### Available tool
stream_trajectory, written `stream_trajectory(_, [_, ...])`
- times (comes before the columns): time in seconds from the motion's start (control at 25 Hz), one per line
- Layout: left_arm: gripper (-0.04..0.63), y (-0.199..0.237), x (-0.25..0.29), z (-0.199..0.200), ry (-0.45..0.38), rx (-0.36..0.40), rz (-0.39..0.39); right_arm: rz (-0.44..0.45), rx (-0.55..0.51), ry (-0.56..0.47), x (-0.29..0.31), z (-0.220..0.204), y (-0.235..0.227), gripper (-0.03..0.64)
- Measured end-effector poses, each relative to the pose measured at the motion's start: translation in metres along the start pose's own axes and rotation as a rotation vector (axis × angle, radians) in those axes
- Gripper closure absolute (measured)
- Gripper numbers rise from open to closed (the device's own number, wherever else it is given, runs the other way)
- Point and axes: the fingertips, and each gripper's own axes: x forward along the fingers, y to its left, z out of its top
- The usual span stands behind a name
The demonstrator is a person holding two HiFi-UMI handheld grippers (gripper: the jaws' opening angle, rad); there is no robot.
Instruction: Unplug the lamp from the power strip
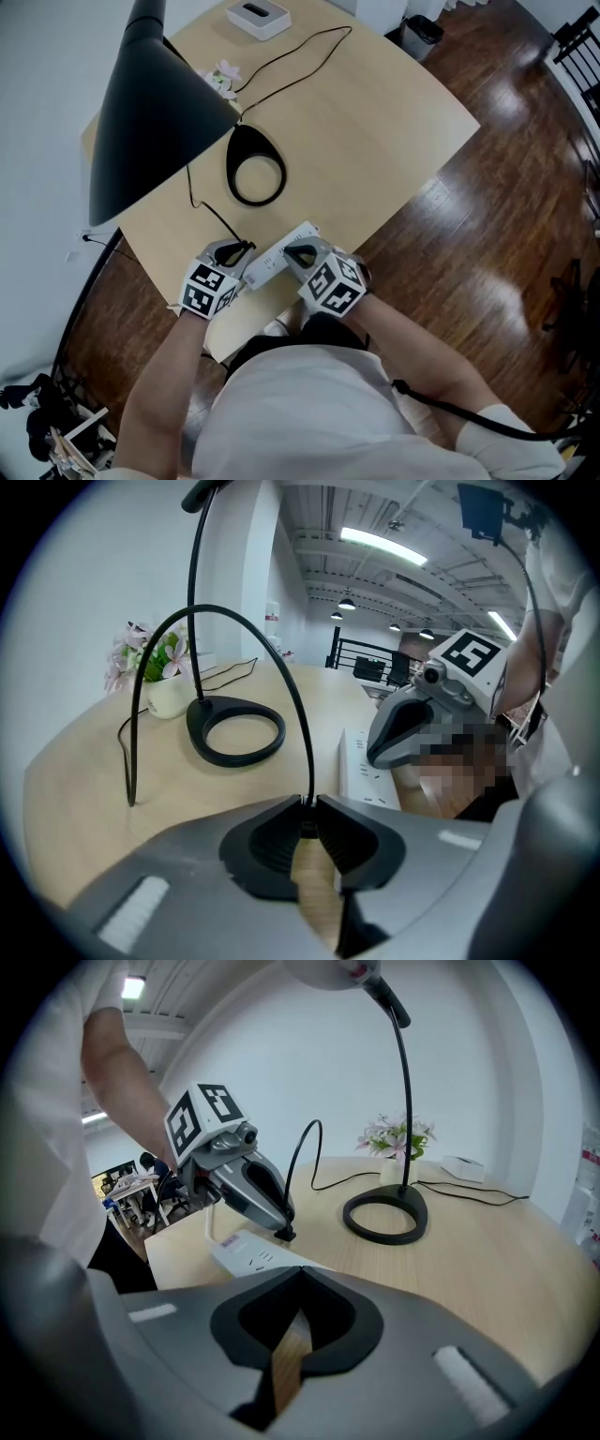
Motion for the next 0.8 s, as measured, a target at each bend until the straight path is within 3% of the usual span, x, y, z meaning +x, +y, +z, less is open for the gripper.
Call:
stream_trajectory(0.2, [0.535, 0.000, 0.002, 0.000, -0.001, 0.005, 0.018, 0.001, -0.003, 0.002, 0.001, -0.001, -0.001, 0.609])
stream_trajectory(0.44, [0.485, -0.003, -0.018, 0.001, -0.016, -0.004, 0.073, -0.012, -0.016, 0.013, -0.003, -0.003, 0.002, 0.609])
stream_trajectory(0.8, [0.486, -0.027, -0.083, 0.001, -0.148, -0.083, 0.110, -0.048, -0.025, -0.006, -0.008, -0.001, -0.004, 0.609])
